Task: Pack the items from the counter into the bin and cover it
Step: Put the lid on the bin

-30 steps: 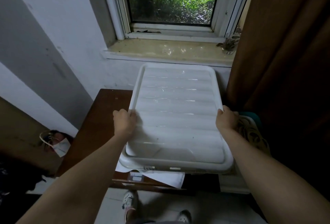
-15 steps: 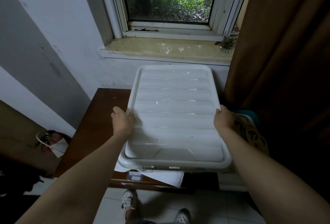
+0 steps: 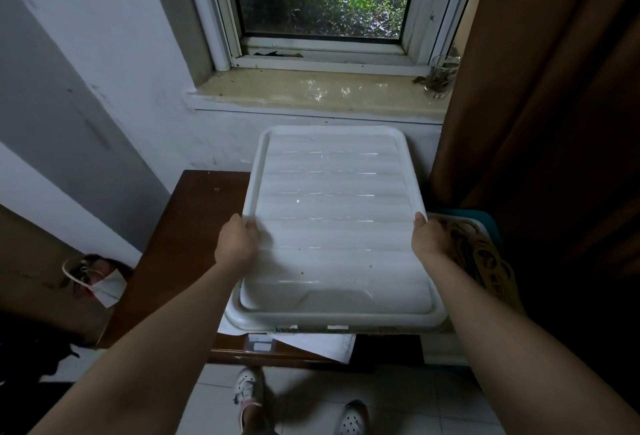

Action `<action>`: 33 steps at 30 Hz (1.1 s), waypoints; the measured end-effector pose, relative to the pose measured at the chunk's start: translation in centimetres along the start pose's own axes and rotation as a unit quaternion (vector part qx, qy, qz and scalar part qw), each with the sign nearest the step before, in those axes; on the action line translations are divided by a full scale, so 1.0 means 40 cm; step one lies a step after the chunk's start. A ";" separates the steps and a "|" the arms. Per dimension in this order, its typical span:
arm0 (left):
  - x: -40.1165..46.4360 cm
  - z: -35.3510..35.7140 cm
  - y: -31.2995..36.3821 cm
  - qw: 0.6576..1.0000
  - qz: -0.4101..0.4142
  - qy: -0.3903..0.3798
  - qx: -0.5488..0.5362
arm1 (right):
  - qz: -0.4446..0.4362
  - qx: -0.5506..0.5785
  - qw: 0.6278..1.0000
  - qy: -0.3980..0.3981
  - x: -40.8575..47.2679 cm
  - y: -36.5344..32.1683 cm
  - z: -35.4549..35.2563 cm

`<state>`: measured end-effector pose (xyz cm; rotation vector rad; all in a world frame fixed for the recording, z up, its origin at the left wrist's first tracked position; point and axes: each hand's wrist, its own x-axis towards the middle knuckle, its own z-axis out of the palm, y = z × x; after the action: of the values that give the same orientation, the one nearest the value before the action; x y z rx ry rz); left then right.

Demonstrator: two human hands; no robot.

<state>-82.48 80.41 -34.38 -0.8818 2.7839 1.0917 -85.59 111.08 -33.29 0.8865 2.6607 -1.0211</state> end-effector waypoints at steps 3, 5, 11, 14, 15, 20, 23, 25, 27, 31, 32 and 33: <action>0.011 -0.006 0.000 0.999 -0.032 -0.010 -0.039 | 0.009 0.017 1.000 0.006 0.001 -0.010 0.000; 0.022 -0.010 -0.002 0.997 -0.040 -0.011 -0.057 | 0.011 0.022 1.000 0.016 -0.003 -0.018 0.002; 0.072 -0.054 -0.001 0.997 -0.036 -0.014 -0.073 | 0.037 0.033 0.998 0.035 -0.036 -0.049 0.010; 0.097 -0.084 0.002 0.997 -0.022 -0.025 -0.063 | 0.054 0.033 0.997 0.044 -0.067 -0.057 0.024; 0.107 -0.095 0.001 0.998 -0.015 -0.027 -0.057 | 0.063 0.038 0.996 0.048 -0.076 -0.057 0.035; 0.143 -0.151 -0.003 0.999 0.014 -0.026 -0.026 | 0.081 0.055 0.994 0.052 -0.121 -0.085 0.085; 0.160 -0.164 -0.022 0.999 0.014 -0.031 -0.011 | 0.091 0.058 0.993 0.052 -0.136 -0.101 0.115; 0.168 -0.156 -0.044 0.999 0.008 -0.037 -0.007 | 0.097 0.055 0.992 0.059 -0.142 -0.106 0.132; 0.165 -0.145 -0.061 0.999 0.001 -0.042 -0.005 | 0.096 0.043 0.992 0.071 -0.147 -0.108 0.140; 0.166 -0.133 -0.074 0.999 0.006 -0.041 -0.014 | 0.088 0.017 0.991 0.099 -0.153 -0.102 0.148; 0.164 -0.132 -0.072 0.999 0.007 -0.038 -0.017 | 0.084 0.013 0.991 0.104 -0.153 -0.099 0.150; 0.163 -0.130 -0.071 0.999 0.009 -0.035 -0.020 | 0.079 0.011 0.991 0.106 -0.154 -0.098 0.150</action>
<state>-85.56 72.19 -33.64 -0.8063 2.7275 1.1608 -83.24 101.92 -33.54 1.2518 2.6959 -0.9701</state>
